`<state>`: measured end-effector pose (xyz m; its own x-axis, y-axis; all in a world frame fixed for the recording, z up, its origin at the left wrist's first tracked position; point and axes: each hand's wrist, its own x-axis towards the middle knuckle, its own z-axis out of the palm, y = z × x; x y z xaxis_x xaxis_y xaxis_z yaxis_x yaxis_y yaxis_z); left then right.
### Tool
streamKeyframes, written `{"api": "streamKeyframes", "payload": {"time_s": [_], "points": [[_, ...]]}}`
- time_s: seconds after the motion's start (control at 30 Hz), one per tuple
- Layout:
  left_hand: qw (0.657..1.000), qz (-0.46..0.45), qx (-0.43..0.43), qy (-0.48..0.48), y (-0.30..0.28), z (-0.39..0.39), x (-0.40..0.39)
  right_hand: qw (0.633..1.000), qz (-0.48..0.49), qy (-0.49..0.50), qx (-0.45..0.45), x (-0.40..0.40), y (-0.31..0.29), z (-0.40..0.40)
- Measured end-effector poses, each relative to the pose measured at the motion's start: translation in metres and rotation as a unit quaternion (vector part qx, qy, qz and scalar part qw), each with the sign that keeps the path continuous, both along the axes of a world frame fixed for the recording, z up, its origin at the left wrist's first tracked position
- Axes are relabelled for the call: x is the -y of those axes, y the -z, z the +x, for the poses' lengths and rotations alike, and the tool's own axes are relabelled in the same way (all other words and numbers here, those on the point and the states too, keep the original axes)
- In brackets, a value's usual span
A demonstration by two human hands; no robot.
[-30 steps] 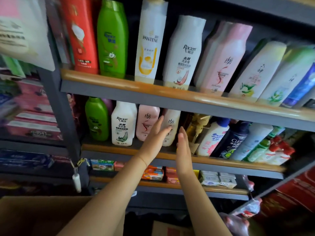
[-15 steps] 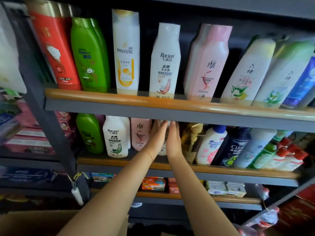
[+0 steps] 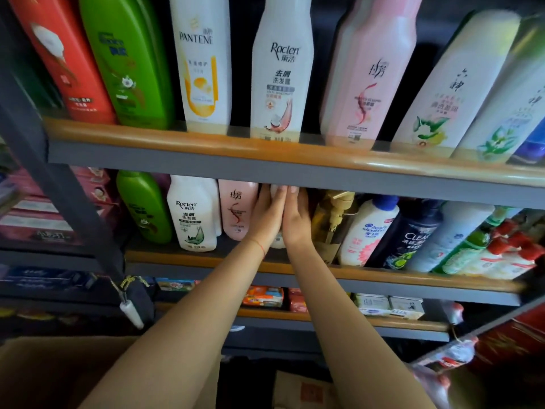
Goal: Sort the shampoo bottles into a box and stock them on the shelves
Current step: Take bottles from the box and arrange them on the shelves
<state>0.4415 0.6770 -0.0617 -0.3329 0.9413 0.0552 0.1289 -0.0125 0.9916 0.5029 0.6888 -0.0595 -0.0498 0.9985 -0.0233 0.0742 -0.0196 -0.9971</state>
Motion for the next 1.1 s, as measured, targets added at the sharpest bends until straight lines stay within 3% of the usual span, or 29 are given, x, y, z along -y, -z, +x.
{"api": "streamKeyframes", "payload": {"time_s": [0.5, 1.1], "points": [[0.999, 0.032, -0.007, -0.016, 0.025, -0.004, -0.004, 0.998, 0.043, 0.051, 0.0, -0.01, 0.042, -0.007], [0.998, 0.067, 0.0, -0.02, 0.042, -0.008, -0.015, 0.997, 0.062, 0.054, 0.008, -0.022, 0.043, -0.007]]}}
